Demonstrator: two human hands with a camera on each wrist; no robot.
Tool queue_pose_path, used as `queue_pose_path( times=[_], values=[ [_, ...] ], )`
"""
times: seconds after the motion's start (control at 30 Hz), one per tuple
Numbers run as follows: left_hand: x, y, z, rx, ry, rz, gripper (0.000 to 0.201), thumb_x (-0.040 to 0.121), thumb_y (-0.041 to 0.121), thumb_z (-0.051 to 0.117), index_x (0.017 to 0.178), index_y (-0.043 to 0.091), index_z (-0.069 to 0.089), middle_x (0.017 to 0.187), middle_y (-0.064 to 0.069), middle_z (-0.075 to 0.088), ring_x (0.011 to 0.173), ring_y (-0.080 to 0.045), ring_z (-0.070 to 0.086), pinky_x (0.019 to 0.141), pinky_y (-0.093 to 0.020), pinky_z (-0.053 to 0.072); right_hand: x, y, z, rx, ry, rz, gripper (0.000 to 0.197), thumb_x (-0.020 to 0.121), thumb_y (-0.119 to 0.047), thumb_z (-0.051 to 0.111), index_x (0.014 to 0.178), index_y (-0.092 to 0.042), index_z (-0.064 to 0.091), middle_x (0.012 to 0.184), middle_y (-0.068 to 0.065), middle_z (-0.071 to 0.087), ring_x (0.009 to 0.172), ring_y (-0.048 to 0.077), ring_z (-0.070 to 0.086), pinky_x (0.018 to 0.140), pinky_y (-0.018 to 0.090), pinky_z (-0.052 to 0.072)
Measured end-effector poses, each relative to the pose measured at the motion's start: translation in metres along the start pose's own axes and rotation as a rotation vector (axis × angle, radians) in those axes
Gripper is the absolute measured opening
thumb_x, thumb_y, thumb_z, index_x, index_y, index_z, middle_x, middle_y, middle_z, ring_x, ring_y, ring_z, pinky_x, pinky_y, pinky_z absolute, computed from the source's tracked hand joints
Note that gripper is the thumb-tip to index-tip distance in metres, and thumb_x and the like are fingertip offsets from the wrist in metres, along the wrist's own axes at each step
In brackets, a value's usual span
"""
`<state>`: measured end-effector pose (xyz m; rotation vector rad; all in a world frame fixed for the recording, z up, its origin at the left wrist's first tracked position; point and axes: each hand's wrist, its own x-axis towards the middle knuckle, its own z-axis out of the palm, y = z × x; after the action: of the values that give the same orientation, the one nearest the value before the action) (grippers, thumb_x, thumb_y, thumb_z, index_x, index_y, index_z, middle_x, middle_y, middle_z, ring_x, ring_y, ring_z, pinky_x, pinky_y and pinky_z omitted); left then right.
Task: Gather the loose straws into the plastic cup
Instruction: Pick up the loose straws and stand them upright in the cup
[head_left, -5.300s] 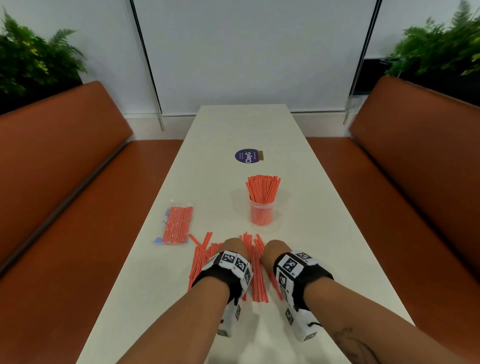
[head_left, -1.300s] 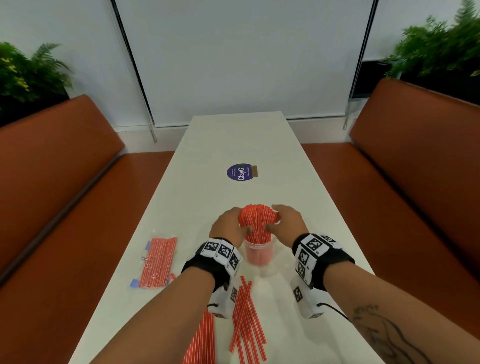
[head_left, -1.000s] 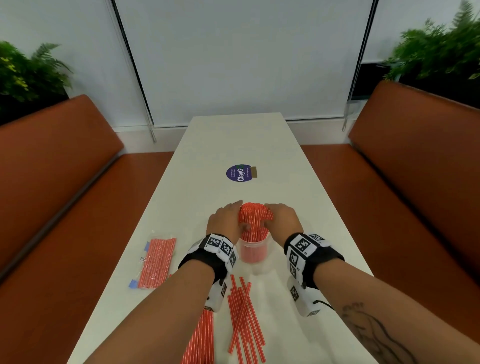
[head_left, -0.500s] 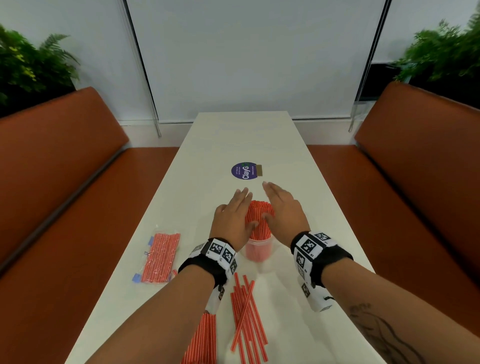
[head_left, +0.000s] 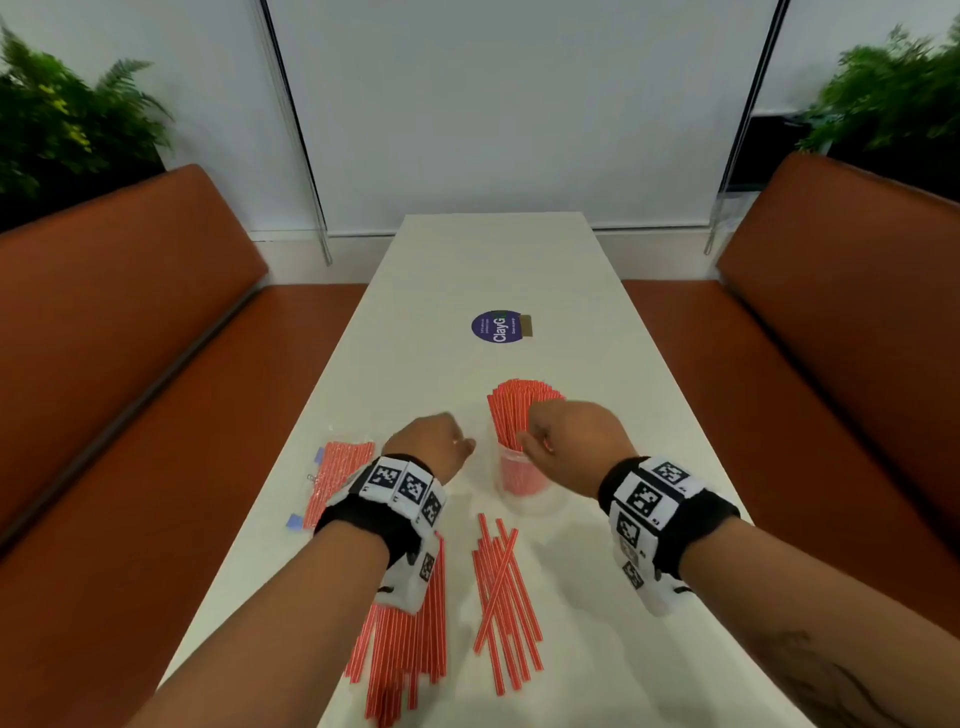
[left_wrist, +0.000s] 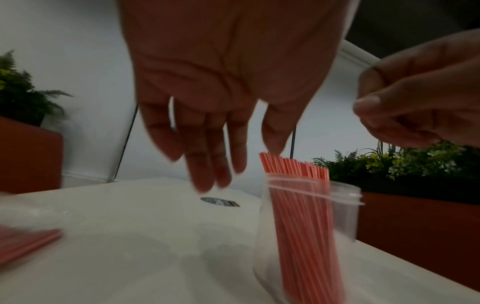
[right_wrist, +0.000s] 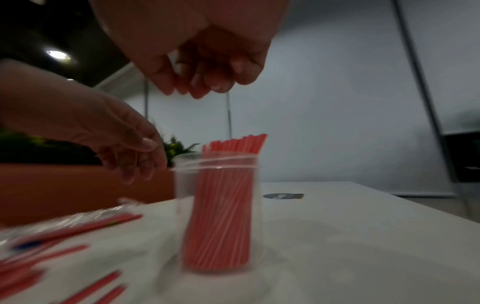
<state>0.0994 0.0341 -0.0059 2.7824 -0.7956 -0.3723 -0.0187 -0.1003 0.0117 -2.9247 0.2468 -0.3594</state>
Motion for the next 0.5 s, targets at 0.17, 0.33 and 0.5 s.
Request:
queue_pose_path(
  times=[0.17, 0.33, 0.5],
  values=[
    [-0.027, -0.035, 0.021, 0.187, -0.235, -0.105, 0.04, 0.092, 0.039, 0.051, 0.102, 0.002, 0.063, 0.082, -0.008, 0.063, 0.082, -0.025, 0.058, 0.072, -0.03, 0.044, -0.021, -0.028, 0.034, -0.067, -0.568, 0.172, 0.05, 0.091, -0.056, 0.041, 0.073, -0.009, 0.051, 0.072, 0.006, 0.053, 0.063, 0.018, 0.049, 0.061, 0.027, 0.041],
    [-0.056, -0.058, 0.039, 0.075, -0.184, -0.201, 0.025, 0.089, 0.028, 0.057, 0.094, 0.005, 0.065, 0.084, -0.008, 0.065, 0.08, -0.023, 0.06, 0.076, -0.03, 0.05, -0.032, -0.05, 0.075, 0.063, -0.667, 0.436, 0.065, 0.075, -0.068, 0.055, 0.098, -0.007, 0.054, 0.091, 0.005, 0.056, 0.083, 0.021, 0.059, 0.069, 0.03, 0.048],
    [-0.079, -0.065, 0.054, -0.052, -0.112, -0.217, 0.024, 0.089, 0.028, 0.057, 0.084, 0.007, 0.065, 0.091, -0.01, 0.069, 0.091, -0.026, 0.068, 0.075, -0.031, 0.051, -0.033, -0.073, 0.081, -0.034, -0.621, 0.458, 0.069, 0.077, -0.046, 0.069, 0.125, -0.003, 0.046, 0.127, 0.013, 0.051, 0.116, 0.027, 0.054, 0.095, 0.034, 0.048]
  ],
)
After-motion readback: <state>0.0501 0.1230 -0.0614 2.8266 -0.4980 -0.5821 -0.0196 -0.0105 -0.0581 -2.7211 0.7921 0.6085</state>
